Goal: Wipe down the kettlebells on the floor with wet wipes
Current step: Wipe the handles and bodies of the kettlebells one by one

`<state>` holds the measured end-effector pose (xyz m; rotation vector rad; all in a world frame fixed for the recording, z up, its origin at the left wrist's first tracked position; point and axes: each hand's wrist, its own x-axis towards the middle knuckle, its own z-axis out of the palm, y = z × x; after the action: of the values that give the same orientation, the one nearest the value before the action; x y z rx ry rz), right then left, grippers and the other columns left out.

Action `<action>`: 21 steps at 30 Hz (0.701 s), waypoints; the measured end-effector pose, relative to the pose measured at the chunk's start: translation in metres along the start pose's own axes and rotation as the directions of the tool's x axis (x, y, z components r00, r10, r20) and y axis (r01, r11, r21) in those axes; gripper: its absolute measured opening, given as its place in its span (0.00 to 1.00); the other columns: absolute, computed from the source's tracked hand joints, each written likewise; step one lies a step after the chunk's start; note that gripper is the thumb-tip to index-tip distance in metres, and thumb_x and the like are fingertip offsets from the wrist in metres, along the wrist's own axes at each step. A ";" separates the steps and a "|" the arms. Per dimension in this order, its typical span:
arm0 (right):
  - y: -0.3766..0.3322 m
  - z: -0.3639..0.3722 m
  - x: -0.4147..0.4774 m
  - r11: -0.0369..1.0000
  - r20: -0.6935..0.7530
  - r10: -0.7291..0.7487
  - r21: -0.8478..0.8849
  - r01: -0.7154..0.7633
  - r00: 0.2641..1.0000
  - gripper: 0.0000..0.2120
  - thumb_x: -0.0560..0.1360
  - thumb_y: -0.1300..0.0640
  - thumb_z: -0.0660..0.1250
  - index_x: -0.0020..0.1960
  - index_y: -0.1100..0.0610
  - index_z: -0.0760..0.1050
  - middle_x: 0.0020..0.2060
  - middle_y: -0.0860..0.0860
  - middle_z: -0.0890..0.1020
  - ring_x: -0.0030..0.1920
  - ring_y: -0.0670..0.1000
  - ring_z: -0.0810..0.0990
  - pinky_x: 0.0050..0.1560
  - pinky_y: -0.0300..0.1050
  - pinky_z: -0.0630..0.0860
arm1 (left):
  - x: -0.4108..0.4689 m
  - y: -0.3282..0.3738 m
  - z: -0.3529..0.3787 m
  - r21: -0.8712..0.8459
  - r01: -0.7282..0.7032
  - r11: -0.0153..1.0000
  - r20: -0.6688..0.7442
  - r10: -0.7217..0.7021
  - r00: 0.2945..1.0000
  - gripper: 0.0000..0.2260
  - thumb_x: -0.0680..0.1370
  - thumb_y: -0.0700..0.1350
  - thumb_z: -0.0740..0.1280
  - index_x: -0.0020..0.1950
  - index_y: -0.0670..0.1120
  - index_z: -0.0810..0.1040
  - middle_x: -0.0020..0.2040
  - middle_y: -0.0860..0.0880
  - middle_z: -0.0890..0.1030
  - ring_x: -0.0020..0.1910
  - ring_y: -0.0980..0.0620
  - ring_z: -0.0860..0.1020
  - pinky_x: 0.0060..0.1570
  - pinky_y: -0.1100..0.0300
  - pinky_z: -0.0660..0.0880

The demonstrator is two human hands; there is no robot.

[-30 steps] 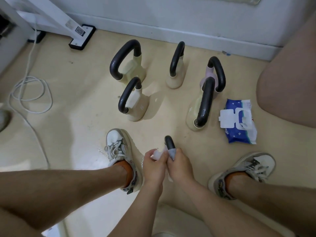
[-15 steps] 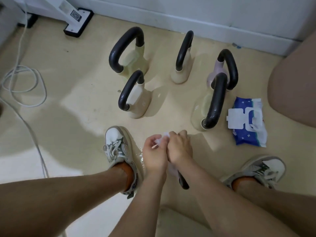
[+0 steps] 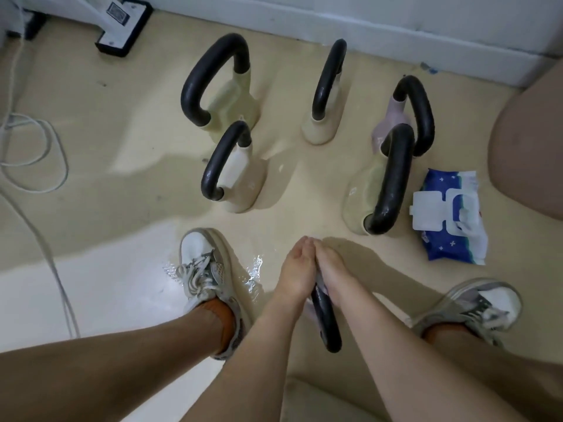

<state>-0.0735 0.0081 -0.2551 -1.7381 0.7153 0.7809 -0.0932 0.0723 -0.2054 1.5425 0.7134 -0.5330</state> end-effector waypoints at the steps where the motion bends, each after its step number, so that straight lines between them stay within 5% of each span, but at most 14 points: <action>1: -0.002 0.002 -0.005 0.997 0.070 0.000 0.079 -0.005 0.998 0.14 0.82 0.55 0.54 0.43 0.55 0.74 0.43 0.53 0.79 0.49 0.54 0.78 0.52 0.44 0.72 | -0.005 -0.004 0.003 -0.032 -0.013 0.999 -0.040 0.012 0.999 0.16 0.84 0.45 0.51 0.62 0.44 0.77 0.56 0.50 0.79 0.59 0.53 0.76 0.58 0.65 0.72; 3: -0.002 0.009 -0.022 0.984 0.049 -0.108 0.144 0.100 0.993 0.14 0.82 0.54 0.54 0.55 0.57 0.77 0.52 0.53 0.80 0.57 0.53 0.78 0.56 0.40 0.70 | -0.024 -0.010 0.006 -0.139 -0.030 0.990 -0.142 0.010 0.990 0.16 0.85 0.44 0.53 0.70 0.46 0.71 0.63 0.52 0.77 0.60 0.57 0.75 0.59 0.69 0.71; 6: 0.018 0.010 -0.039 0.972 0.074 -0.149 0.196 0.132 0.986 0.18 0.82 0.51 0.54 0.71 0.49 0.67 0.66 0.46 0.74 0.64 0.46 0.72 0.61 0.35 0.63 | -0.055 -0.017 0.005 -0.267 -0.025 0.963 -0.106 -0.004 0.994 0.17 0.84 0.43 0.57 0.74 0.49 0.67 0.62 0.56 0.76 0.53 0.65 0.77 0.49 0.76 0.73; 9: 0.047 0.013 -0.067 0.932 0.124 -0.048 0.363 -0.001 0.991 0.21 0.84 0.56 0.52 0.76 0.56 0.57 0.67 0.41 0.70 0.65 0.40 0.71 0.62 0.30 0.64 | -0.073 -0.032 0.009 -0.142 -0.062 0.988 -0.054 0.055 0.997 0.18 0.84 0.46 0.55 0.74 0.51 0.65 0.60 0.62 0.76 0.48 0.77 0.75 0.44 0.80 0.70; 10: 0.050 0.005 -0.071 0.981 0.083 -0.027 0.193 0.011 0.996 0.21 0.84 0.57 0.53 0.75 0.59 0.56 0.68 0.42 0.71 0.64 0.40 0.73 0.62 0.29 0.66 | -0.075 -0.037 0.012 -0.097 -0.071 0.993 -0.047 0.067 0.997 0.19 0.84 0.47 0.55 0.75 0.53 0.63 0.64 0.60 0.76 0.51 0.76 0.75 0.46 0.81 0.69; 12: 0.063 0.014 -0.062 0.951 0.140 0.019 0.304 -0.061 0.990 0.21 0.83 0.49 0.55 0.73 0.56 0.62 0.66 0.48 0.76 0.59 0.43 0.77 0.56 0.27 0.72 | -0.072 -0.042 0.015 -0.039 -0.069 0.997 -0.054 0.067 0.996 0.22 0.84 0.49 0.55 0.78 0.55 0.57 0.69 0.55 0.73 0.60 0.67 0.75 0.49 0.80 0.68; 15: 0.053 -0.003 -0.053 0.964 0.058 -0.150 0.231 0.133 0.987 0.23 0.82 0.44 0.52 0.69 0.55 0.71 0.65 0.51 0.77 0.64 0.48 0.75 0.63 0.39 0.71 | -0.058 -0.040 0.013 0.018 -0.074 0.997 -0.066 0.075 0.995 0.23 0.83 0.52 0.54 0.78 0.55 0.53 0.70 0.54 0.70 0.66 0.59 0.71 0.59 0.72 0.67; 19: 0.034 -0.002 -0.036 0.888 0.043 -0.401 -0.229 0.400 0.915 0.15 0.83 0.49 0.52 0.61 0.55 0.71 0.60 0.51 0.75 0.62 0.48 0.73 0.56 0.37 0.69 | -0.035 -0.028 0.012 0.059 -0.090 0.994 -0.064 0.093 0.994 0.22 0.84 0.53 0.52 0.77 0.52 0.56 0.70 0.53 0.70 0.68 0.55 0.69 0.66 0.64 0.64; 21: 0.029 0.001 -0.021 0.910 0.087 -0.373 -0.162 0.382 0.924 0.11 0.82 0.48 0.54 0.54 0.52 0.71 0.54 0.50 0.75 0.55 0.48 0.74 0.56 0.41 0.69 | -0.021 -0.018 0.014 0.003 -0.023 1.000 -0.079 0.023 0.997 0.17 0.84 0.50 0.52 0.73 0.51 0.64 0.63 0.52 0.75 0.63 0.53 0.74 0.58 0.63 0.68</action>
<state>-0.1092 0.0031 -0.2554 -1.9304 0.2601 0.6319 -0.1197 0.0558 -0.2046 1.5784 0.7543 -0.4578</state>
